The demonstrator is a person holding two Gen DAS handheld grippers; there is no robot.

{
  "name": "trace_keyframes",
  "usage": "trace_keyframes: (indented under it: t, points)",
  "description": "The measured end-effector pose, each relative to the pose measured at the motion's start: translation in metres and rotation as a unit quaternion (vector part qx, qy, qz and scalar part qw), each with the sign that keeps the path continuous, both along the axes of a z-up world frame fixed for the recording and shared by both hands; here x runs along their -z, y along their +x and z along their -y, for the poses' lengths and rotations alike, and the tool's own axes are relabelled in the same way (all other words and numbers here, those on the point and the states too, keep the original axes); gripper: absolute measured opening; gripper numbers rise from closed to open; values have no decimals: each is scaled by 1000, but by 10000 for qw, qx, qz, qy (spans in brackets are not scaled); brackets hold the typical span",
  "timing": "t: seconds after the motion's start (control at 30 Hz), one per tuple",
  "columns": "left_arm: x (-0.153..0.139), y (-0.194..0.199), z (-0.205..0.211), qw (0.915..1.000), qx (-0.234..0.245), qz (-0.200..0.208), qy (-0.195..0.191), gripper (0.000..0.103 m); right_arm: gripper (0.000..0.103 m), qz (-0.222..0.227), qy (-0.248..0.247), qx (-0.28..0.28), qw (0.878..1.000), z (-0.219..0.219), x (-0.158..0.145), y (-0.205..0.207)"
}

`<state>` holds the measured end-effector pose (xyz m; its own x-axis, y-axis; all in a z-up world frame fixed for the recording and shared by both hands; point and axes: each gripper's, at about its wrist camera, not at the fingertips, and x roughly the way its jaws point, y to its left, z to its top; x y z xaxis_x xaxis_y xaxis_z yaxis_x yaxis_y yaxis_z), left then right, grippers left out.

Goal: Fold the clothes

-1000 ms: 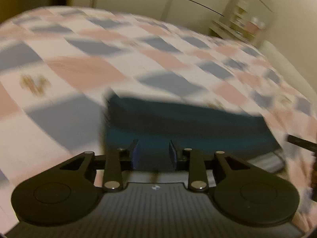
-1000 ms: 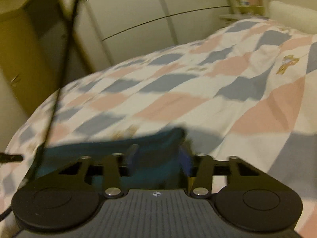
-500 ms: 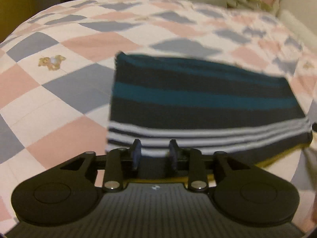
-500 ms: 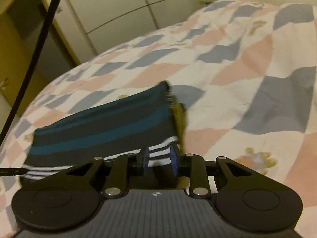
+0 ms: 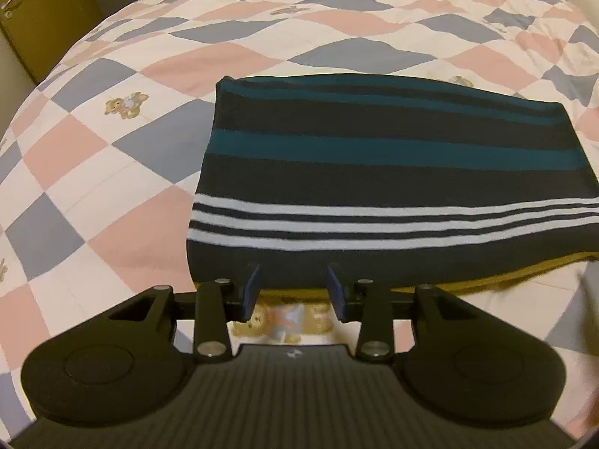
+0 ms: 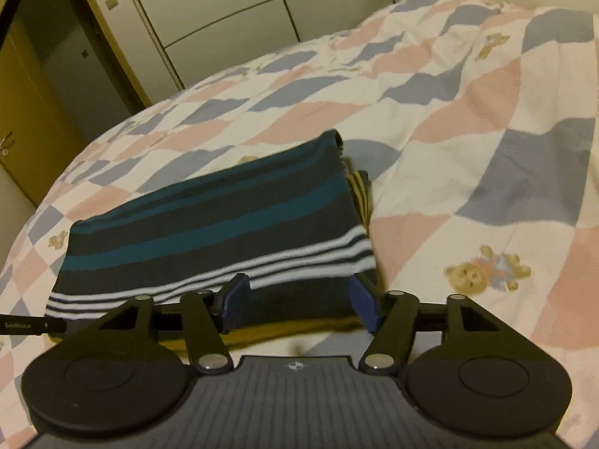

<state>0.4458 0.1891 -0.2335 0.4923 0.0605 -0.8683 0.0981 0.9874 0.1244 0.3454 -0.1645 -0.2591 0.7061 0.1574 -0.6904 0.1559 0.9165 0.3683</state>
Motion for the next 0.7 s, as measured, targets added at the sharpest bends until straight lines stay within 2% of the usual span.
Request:
trace_keyframes:
  t: [0.1, 0.27, 0.4, 0.5, 0.63, 0.7]
  points:
    - [-2, -8, 2, 9999, -96, -15, 38, 35, 68, -10, 84, 29, 10000, -2, -4, -6]
    - [-6, -20, 2, 9999, -116, 41, -26, 36, 68, -49, 595, 88, 9982, 6, 4, -14]
    - [-3, -22, -2, 10000, -2, 33, -46, 36, 68, -77, 1478, 446, 9880, 19, 19, -19]
    - [0, -17, -7, 9997, 185, 136, -38, 36, 68, 25, 2396, 971, 9660, 32, 37, -23]
    - [6, 0, -17, 9989, 384, 235, -146, 36, 69, 62, 3384, 1761, 9243, 39, 66, -22]
    - [10, 12, -23, 9986, 456, 209, -174, 36, 68, 111, 3684, 2239, 9022, 39, 80, -21]
